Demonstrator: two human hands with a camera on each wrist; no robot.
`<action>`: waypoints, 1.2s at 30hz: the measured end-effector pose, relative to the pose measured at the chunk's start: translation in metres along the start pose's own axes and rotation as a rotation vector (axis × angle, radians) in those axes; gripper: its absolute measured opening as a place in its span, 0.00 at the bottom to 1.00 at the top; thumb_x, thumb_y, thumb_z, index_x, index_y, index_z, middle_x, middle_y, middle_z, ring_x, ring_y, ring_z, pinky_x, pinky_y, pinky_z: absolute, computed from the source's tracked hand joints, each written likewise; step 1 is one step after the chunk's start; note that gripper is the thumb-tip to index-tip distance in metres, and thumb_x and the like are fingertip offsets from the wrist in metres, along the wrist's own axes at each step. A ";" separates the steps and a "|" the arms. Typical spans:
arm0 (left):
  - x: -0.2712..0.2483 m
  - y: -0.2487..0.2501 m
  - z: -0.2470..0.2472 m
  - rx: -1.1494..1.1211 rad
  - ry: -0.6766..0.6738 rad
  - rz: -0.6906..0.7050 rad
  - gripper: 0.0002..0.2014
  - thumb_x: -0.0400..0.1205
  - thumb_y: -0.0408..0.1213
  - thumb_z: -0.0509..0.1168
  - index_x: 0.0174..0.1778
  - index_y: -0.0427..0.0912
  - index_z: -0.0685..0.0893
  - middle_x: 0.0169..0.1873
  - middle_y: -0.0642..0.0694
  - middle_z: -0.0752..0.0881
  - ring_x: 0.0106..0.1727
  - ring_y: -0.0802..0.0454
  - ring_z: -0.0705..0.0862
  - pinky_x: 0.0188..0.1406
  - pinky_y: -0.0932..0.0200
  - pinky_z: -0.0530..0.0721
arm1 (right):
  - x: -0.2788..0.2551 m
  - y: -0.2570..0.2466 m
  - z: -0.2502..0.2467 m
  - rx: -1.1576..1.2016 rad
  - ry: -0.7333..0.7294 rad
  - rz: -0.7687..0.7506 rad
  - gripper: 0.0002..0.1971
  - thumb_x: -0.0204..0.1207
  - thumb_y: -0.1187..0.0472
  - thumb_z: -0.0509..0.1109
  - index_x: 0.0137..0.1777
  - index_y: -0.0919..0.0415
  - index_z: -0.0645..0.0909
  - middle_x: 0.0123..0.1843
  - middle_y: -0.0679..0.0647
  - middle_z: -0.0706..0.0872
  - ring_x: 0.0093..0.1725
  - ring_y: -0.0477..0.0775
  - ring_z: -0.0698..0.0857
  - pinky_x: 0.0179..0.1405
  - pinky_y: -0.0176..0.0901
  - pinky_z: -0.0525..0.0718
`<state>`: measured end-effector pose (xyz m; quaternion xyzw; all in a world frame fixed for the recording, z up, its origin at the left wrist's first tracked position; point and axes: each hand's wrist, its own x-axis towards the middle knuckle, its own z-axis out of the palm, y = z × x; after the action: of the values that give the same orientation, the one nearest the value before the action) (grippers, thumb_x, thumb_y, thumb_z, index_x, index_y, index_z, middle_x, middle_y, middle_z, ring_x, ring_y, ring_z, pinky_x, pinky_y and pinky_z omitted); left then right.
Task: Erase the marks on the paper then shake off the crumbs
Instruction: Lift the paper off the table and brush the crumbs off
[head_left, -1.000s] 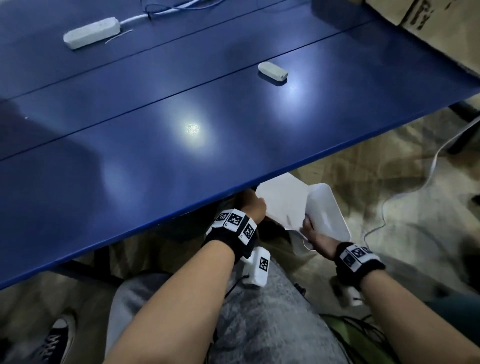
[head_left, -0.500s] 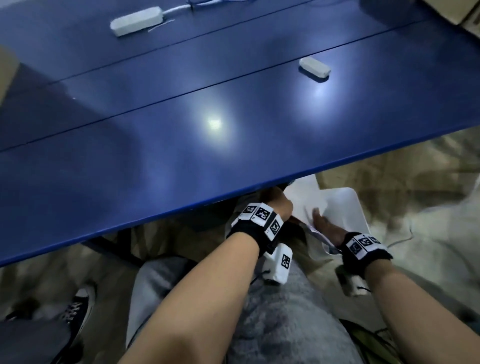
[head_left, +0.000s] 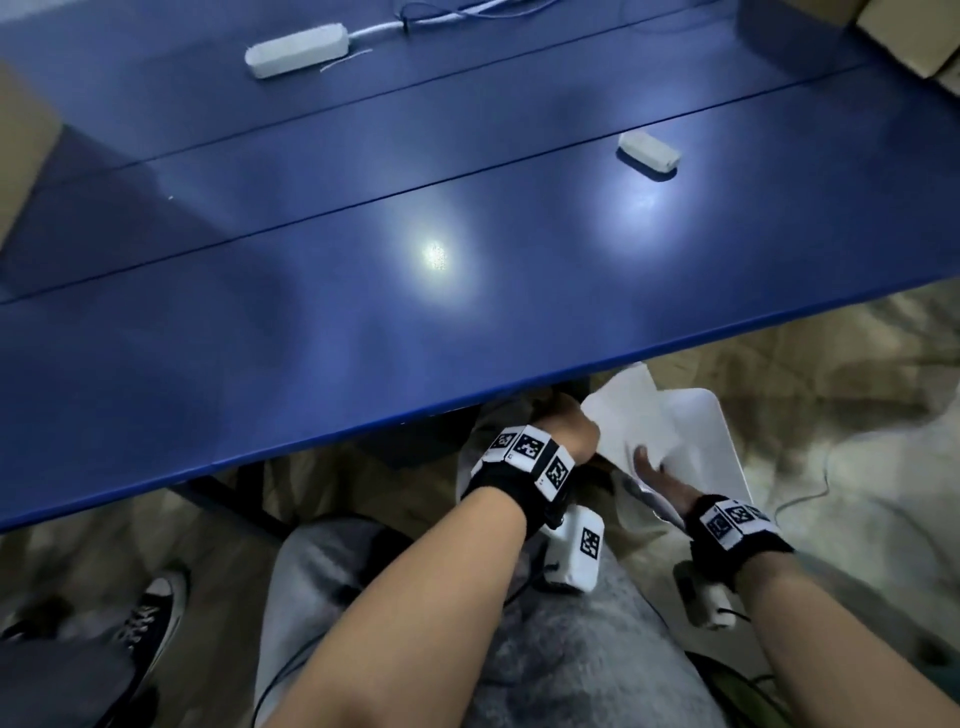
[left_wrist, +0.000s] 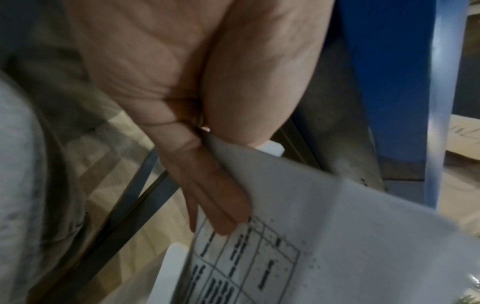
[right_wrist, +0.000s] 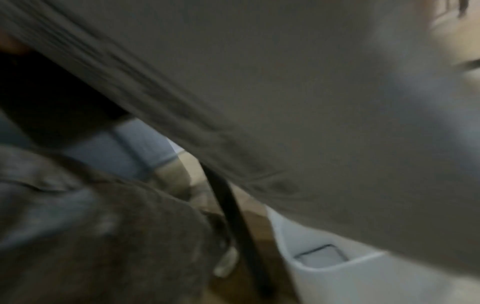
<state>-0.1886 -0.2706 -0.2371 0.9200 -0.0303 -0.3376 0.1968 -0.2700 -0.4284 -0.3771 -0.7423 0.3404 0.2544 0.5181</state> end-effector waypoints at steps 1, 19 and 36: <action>-0.001 -0.002 0.000 -0.030 -0.019 0.011 0.25 0.85 0.49 0.60 0.71 0.34 0.77 0.68 0.34 0.82 0.69 0.37 0.80 0.68 0.52 0.73 | -0.006 -0.001 -0.007 -0.023 0.035 0.075 0.53 0.71 0.21 0.46 0.86 0.61 0.55 0.85 0.62 0.62 0.84 0.62 0.62 0.84 0.48 0.55; -0.202 -0.099 -0.086 -0.275 0.277 0.404 0.13 0.85 0.47 0.67 0.45 0.41 0.90 0.41 0.53 0.93 0.44 0.63 0.89 0.46 0.59 0.86 | -0.209 -0.051 -0.054 0.513 0.548 -0.535 0.07 0.77 0.66 0.73 0.39 0.67 0.84 0.34 0.59 0.84 0.37 0.54 0.78 0.36 0.37 0.76; -0.090 -0.116 -0.305 -0.334 0.811 0.053 0.11 0.77 0.47 0.75 0.40 0.42 0.87 0.38 0.44 0.88 0.42 0.43 0.84 0.45 0.55 0.81 | -0.139 -0.388 -0.053 -0.034 0.470 -0.713 0.04 0.74 0.62 0.76 0.43 0.60 0.83 0.40 0.57 0.84 0.46 0.55 0.82 0.42 0.44 0.79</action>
<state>-0.0740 -0.0424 -0.0149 0.9325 0.0806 0.0557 0.3475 -0.0595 -0.3554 -0.0266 -0.8596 0.1670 -0.1111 0.4699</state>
